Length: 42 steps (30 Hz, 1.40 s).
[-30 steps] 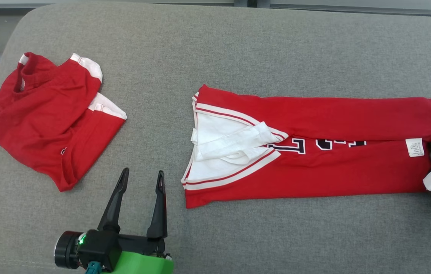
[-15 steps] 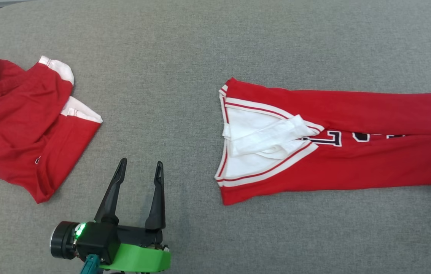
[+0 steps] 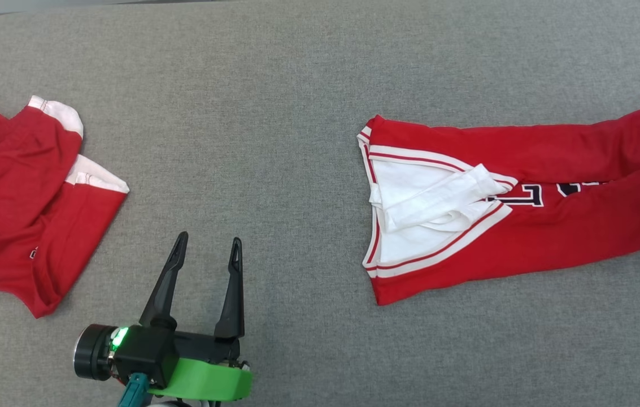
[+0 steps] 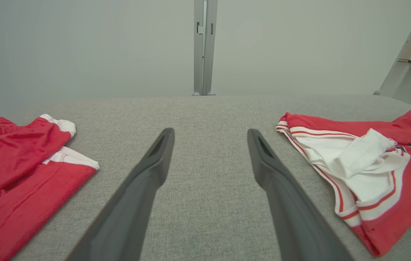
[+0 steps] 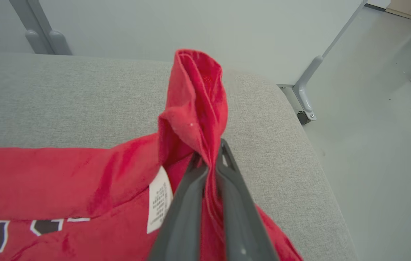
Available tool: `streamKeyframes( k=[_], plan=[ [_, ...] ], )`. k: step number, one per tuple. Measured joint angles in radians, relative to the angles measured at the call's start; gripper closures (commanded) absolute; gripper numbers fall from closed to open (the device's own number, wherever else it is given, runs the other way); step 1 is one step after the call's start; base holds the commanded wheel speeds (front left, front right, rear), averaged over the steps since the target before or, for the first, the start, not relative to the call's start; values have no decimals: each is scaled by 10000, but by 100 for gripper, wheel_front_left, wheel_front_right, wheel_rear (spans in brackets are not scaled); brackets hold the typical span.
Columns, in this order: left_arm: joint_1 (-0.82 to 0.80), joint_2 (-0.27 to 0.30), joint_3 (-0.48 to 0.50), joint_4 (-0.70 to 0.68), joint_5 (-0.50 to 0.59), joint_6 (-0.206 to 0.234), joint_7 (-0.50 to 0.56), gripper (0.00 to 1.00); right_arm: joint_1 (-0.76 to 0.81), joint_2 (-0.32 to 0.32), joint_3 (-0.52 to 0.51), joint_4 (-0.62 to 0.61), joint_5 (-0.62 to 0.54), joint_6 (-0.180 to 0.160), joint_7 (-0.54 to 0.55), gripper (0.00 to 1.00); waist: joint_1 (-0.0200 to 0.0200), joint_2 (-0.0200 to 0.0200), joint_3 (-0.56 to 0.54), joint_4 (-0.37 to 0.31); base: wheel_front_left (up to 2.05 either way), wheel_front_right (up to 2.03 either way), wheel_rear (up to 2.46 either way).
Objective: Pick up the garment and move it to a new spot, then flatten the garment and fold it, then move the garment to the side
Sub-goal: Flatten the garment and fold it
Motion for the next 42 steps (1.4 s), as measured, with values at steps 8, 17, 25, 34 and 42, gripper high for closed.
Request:
streamKeyframes(
  k=[8, 17, 25, 34, 42],
  plan=[
    [-17, 0, -184, 46, -130, 73, 0, 0, 784, 1413, -462, -3149, -1003, -2, 1712, 100, 0, 0, -136, 250, 0, 0, 0],
    [-138, 0, -420, 36, -382, 194, 0, 0, 1481, 3120, 128, -5361, -1521, -2, 2533, 100, 0, 0, -54, 731, 0, 0, 0],
    [-240, 0, -581, 98, -458, 242, 0, 0, 1517, 4017, 1133, -5271, -1476, -4, 2326, 100, 0, 0, 90, 1109, 0, 0, 0],
    [-277, 0, -671, 178, -516, 291, 0, 0, 1356, 4424, 2046, -5076, -1335, -4, 2280, 100, 0, 0, 6, 1281, 0, 0, 0],
    [-275, 0, -721, 234, -593, 311, 0, 0, 1374, 4677, 2203, -4817, -1141, -4, 2211, 0, 0, 0, -124, 1351, 0, 0, 0]
  ],
)
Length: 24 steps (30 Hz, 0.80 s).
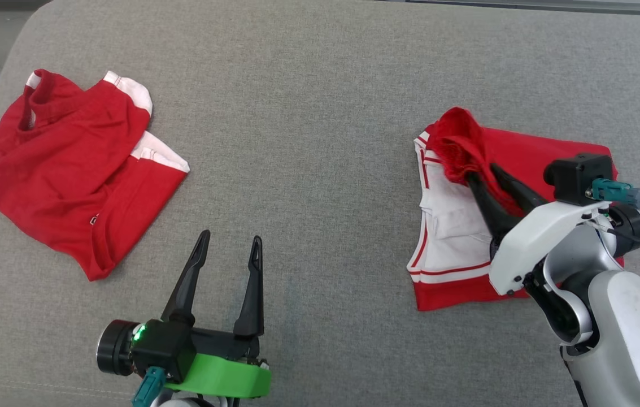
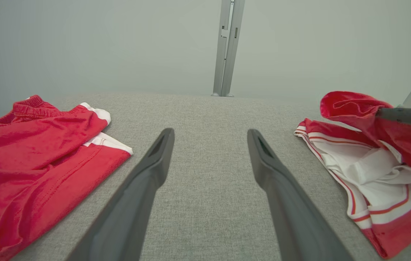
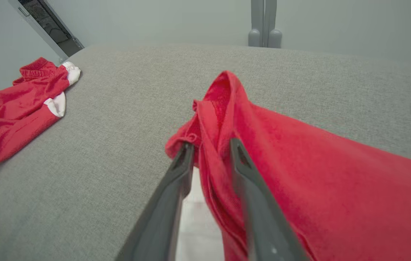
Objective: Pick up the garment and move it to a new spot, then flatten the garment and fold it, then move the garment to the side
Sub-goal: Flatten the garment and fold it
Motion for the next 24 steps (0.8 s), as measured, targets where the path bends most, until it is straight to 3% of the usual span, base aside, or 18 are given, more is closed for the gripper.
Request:
streamKeyframes(
  k=[4, 13, 18, 24],
  plan=[
    [12, 0, 8, 27, -44, 0, 0, 0, -9, 127, -6, -228, 499, 0, -234, 0, 0, 0, -93, -36, 0, 0, 0],
    [163, -2, 255, -36, -58, 29, 0, 0, 331, -953, -1116, -826, 445, -4, -1720, 0, 0, 0, -382, -440, 0, 0, 0],
    [225, -2, 571, -59, -236, 58, 0, 0, 844, -1367, -1108, 134, 288, -10, -3730, 0, 0, 0, -602, -761, 0, 0, 0],
    [459, -2, 976, -84, -493, 58, 0, 0, 1166, -1139, -1041, 2234, -401, -4, -6163, 0, 0, 0, -993, -1091, 0, 0, 0]
  ],
)
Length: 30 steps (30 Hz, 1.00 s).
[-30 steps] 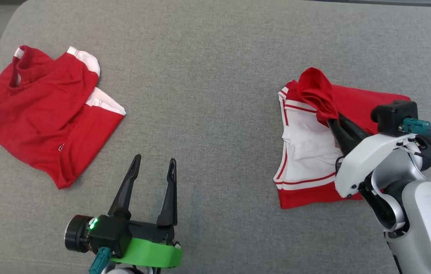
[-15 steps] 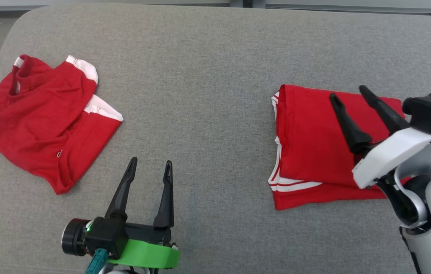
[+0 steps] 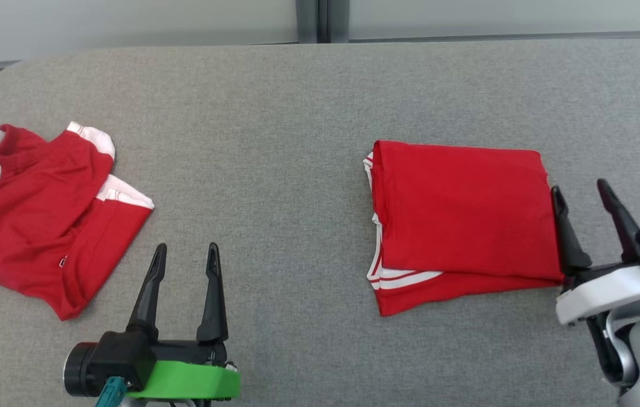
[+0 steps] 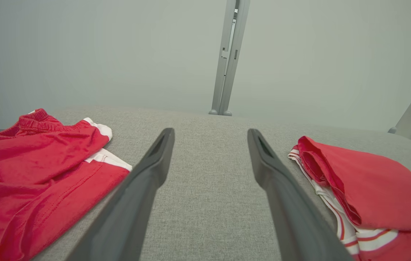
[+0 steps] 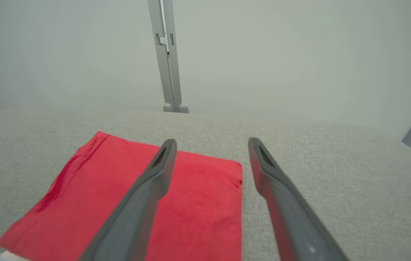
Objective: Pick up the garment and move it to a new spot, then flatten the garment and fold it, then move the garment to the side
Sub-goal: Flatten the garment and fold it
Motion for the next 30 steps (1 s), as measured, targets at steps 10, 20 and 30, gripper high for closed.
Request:
streamKeyframes(
  k=[10, 20, 30],
  plan=[
    [567, -4, 449, -148, 73, -92, 0, 0, 570, 1158, -234, -190, -796, 6, -435, 0, 0, 0, -817, -327, 0, 0, 0],
    [1159, -4, 623, -180, 207, -169, 0, 0, 1783, 1574, -73, -627, -1089, 4, -435, 0, 0, 0, -1564, -408, 0, 0, 0],
    [1249, -4, 594, -226, 207, -134, 0, 0, 1951, 1595, 234, -385, -1126, 4, -435, 0, 0, 0, -1802, -367, 0, 0, 0]
  ],
)
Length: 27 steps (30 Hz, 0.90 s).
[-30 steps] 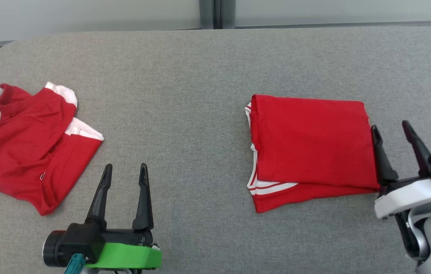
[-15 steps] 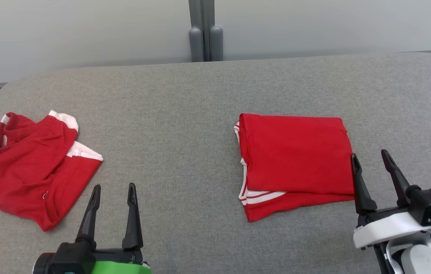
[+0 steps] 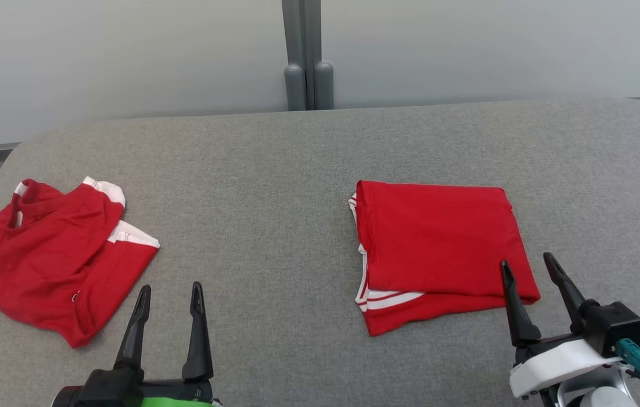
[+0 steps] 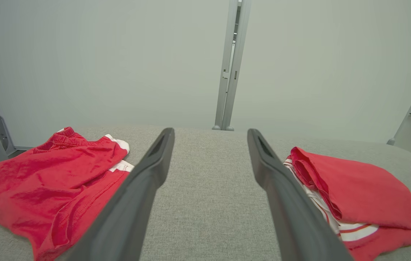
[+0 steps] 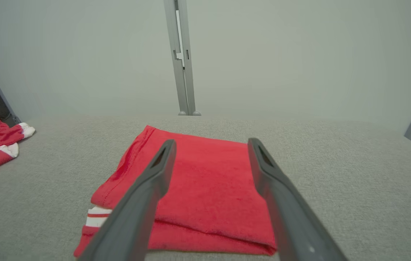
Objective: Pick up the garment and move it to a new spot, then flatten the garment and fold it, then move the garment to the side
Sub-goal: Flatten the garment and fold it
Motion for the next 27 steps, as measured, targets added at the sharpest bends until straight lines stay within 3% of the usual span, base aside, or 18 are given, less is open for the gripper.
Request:
streamKeyframes(
  k=[5, 14, 21, 27],
  plan=[
    [-3, 2, -81, 23, 63, -2, 0, 0, -251, -221, 899, 562, -224, 0, -8, 0, 0, 0, 55, 184, 0, 0, 0],
    [-79, 2, -299, 115, -44, 15, 0, 0, -2008, -817, 3664, 2995, -372, 2, -8, 0, 0, 0, 231, 808, 0, 0, 0],
    [-221, 2, -477, 136, -203, 81, 0, 0, -3270, -899, 4550, 4640, -305, 2, -8, 0, 0, 0, 499, 1295, 0, 0, 0],
    [-368, 2, -556, 125, -221, 146, 0, 0, -3771, -905, 4683, 5056, -305, 2, -8, 0, 0, 0, 849, 1553, 0, 0, 0]
  ],
)
